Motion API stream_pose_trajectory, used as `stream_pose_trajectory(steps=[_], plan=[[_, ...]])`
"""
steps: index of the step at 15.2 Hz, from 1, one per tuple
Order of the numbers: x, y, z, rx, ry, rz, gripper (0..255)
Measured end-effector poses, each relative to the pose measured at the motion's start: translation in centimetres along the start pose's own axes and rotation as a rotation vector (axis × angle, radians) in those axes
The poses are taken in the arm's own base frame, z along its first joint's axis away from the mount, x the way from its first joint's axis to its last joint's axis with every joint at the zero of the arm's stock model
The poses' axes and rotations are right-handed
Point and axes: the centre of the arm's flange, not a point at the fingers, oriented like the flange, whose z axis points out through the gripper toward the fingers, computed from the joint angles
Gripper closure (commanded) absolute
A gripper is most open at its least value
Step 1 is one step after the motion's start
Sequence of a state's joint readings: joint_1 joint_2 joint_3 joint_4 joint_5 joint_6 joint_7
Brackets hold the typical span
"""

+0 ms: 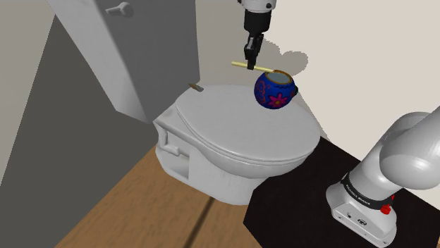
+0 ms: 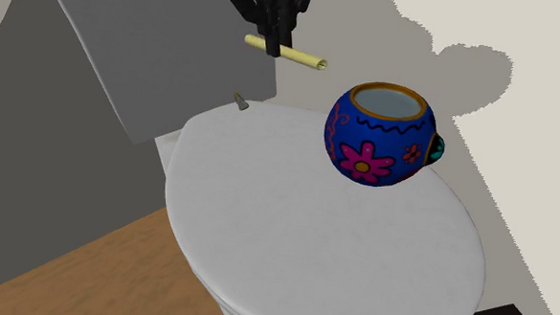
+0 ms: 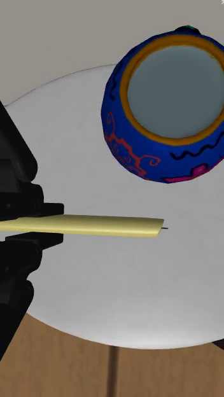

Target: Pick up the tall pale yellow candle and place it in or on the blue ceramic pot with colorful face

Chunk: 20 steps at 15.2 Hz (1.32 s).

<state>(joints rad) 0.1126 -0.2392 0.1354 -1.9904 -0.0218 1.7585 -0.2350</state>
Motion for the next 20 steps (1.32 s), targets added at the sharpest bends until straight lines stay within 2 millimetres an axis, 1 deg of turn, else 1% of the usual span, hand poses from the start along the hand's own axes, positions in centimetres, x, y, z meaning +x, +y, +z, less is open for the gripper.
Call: stream_pose_trajectory(steps=[3,5,8,11,12,14,20], plan=[[-2.2,3.3,0.0,0.0,0.0,0.0,255],[-3.3,5.9,0.2,0.0,0.0,0.0,255],[-5.3,9.4,0.1,0.0,0.0,0.0,255],[-7.3,12.7,0.1,0.001,0.001,0.0,255],[-7.6,13.3,0.5,0.001,0.0,0.0,255],[-7.9,13.8,1.4,0.001,0.0,-0.001,255],[-8.1,13.8,4.4,0.001,0.0,-0.001,255]])
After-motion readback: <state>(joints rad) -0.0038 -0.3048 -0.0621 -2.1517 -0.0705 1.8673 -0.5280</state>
